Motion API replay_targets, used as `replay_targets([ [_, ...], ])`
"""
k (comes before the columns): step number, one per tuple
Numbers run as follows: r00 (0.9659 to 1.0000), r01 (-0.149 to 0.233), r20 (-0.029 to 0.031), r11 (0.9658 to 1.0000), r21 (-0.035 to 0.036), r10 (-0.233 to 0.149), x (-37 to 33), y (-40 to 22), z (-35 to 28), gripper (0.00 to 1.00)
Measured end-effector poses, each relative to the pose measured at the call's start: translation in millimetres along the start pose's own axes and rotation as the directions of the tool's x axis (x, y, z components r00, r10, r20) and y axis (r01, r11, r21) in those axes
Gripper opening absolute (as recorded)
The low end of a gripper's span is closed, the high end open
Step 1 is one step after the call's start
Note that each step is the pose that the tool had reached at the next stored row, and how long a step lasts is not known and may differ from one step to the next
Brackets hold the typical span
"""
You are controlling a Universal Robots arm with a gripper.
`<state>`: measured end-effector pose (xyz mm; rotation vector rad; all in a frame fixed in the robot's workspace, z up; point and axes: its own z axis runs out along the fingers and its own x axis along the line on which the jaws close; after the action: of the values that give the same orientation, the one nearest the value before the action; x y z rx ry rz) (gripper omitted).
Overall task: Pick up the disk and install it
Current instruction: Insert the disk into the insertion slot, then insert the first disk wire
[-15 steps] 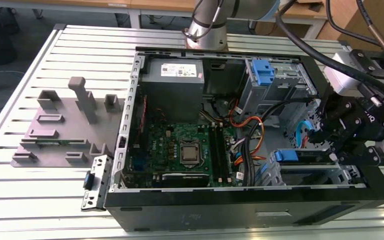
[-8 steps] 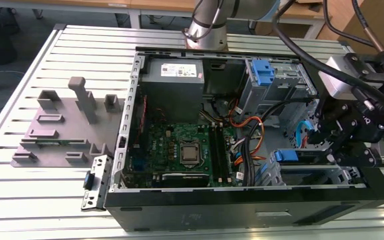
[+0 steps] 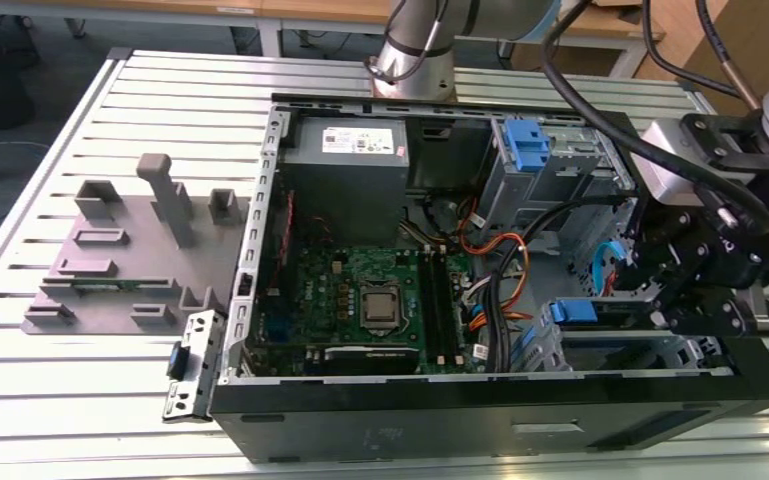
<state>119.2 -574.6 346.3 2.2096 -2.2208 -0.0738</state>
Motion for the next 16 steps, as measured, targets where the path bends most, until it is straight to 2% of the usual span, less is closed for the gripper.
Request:
replay_targets([
  [16,1.0,0.0,0.0001,1.0,0.0,0.0,-0.4,0.2,-4.1,0.42],
])
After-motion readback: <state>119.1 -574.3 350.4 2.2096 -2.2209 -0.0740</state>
